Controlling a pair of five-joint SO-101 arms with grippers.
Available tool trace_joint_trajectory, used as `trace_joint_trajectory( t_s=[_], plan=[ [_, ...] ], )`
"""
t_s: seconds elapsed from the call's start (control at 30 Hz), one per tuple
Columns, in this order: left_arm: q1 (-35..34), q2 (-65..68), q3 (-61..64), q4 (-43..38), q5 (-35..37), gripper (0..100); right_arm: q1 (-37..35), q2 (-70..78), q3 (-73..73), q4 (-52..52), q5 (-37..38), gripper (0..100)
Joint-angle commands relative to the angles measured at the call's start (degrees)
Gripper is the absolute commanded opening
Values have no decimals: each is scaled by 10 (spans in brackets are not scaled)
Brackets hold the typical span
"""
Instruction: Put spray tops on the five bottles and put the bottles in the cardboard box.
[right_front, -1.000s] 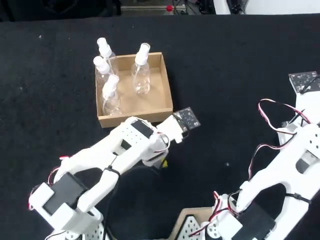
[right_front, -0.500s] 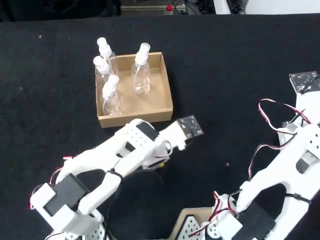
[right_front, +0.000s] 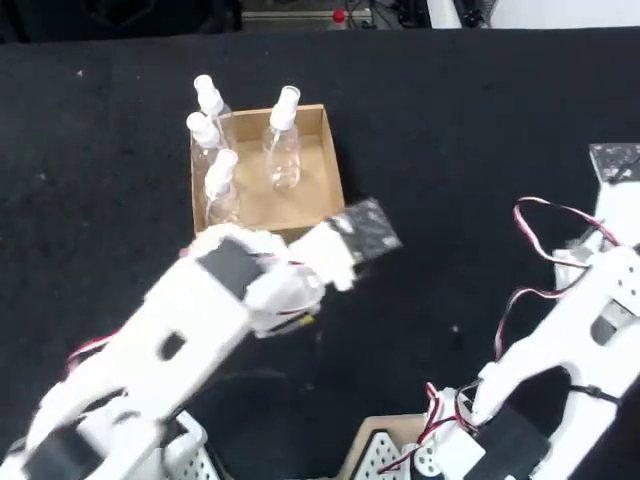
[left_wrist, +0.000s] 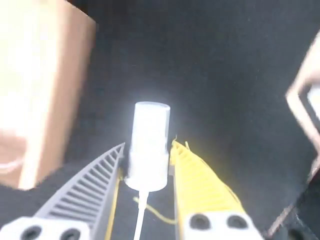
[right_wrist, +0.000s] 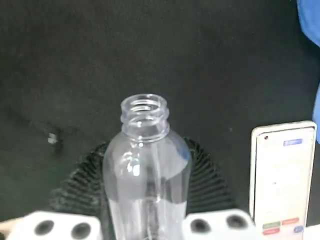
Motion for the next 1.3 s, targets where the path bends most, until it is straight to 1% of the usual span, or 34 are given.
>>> trace_joint_trajectory(
  t_s=[0.0, 0.1, 0.23, 0.3, 0.4, 0.5, 0.6, 0.67, 0.83, 0.97, 1.03, 1.13, 1.27],
  plan=[
    [-68, -184, -52, -16, 4, 76, -63, -91, -4, -8, -61, 11],
    [-117, -266, -69, -63, 8, 76, -131, -174, 29, -11, -122, 11],
    [-160, -343, -72, -149, 77, 76, -265, -282, 99, -38, -222, 11],
    [-171, -364, -71, -193, 120, 76, -342, -326, 133, -67, -275, 11],
    [-174, -375, -76, -252, 174, 76, -447, -375, 180, -120, -324, 11],
    [-171, -378, -76, -323, 204, 76, -508, -401, 233, -188, -352, 11],
    [-168, -374, -70, -392, 210, 77, -534, -422, 299, -266, -375, 11],
    [-168, -373, -63, -440, 210, 77, -537, -442, 340, -309, -379, 11],
    [-161, -373, -27, -552, 211, 76, -539, -523, 428, -371, -383, 11],
    [-84, -373, 11, -617, 211, 76, -568, -585, 482, -397, -383, 11],
    [-58, -368, 22, -638, 211, 76, -598, -608, 499, -399, -383, 11],
    [-49, -339, 15, -656, 211, 76, -617, -630, 512, -401, -383, 11],
    [-43, -293, -33, -630, 211, 76, -617, -638, 523, -415, -383, 11]
  ],
)
